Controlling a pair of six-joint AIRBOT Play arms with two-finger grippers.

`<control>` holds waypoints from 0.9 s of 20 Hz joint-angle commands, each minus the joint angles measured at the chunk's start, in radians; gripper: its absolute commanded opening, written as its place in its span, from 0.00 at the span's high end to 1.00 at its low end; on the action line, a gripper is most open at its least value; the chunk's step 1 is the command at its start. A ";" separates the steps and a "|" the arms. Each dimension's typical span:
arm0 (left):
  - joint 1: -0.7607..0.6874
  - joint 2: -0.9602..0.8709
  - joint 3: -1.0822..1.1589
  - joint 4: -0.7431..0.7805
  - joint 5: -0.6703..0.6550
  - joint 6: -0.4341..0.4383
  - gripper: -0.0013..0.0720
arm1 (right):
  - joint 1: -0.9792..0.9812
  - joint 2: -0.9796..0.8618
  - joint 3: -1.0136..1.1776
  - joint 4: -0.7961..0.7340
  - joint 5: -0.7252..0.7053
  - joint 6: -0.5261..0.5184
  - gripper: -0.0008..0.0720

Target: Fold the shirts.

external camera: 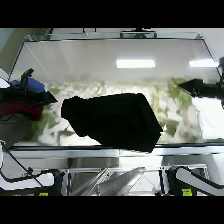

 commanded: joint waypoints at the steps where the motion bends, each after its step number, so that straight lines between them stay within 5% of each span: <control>1: 0.058 -0.068 -0.078 0.026 -0.011 0.021 0.00 | -0.081 0.142 -0.229 -0.366 -0.031 0.235 0.19; 2: 0.060 -0.083 -0.109 0.017 0.006 0.031 0.00 | -0.079 0.175 -0.310 -0.408 -0.076 0.261 0.08; 7: -0.010 -0.156 -0.153 -0.187 0.038 0.139 0.01 | 0.016 0.196 -0.613 -0.220 -0.264 0.144 0.09; 15: -0.118 -0.206 -0.154 -0.185 0.095 0.144 0.03 | 0.228 -0.002 -0.636 -0.140 -0.320 0.090 0.11; 16: -0.129 -0.206 -0.153 -0.186 0.094 0.144 0.03 | 0.243 -0.017 -0.634 -0.095 -0.321 0.057 0.18; 17: -0.138 -0.201 -0.153 -0.186 0.094 0.144 0.16 | 0.253 -0.023 -0.630 -0.038 -0.321 0.005 0.48; 18: -0.143 -0.194 -0.153 -0.186 0.092 0.144 0.42 | 0.256 -0.023 -0.617 0.001 -0.321 -0.032 0.60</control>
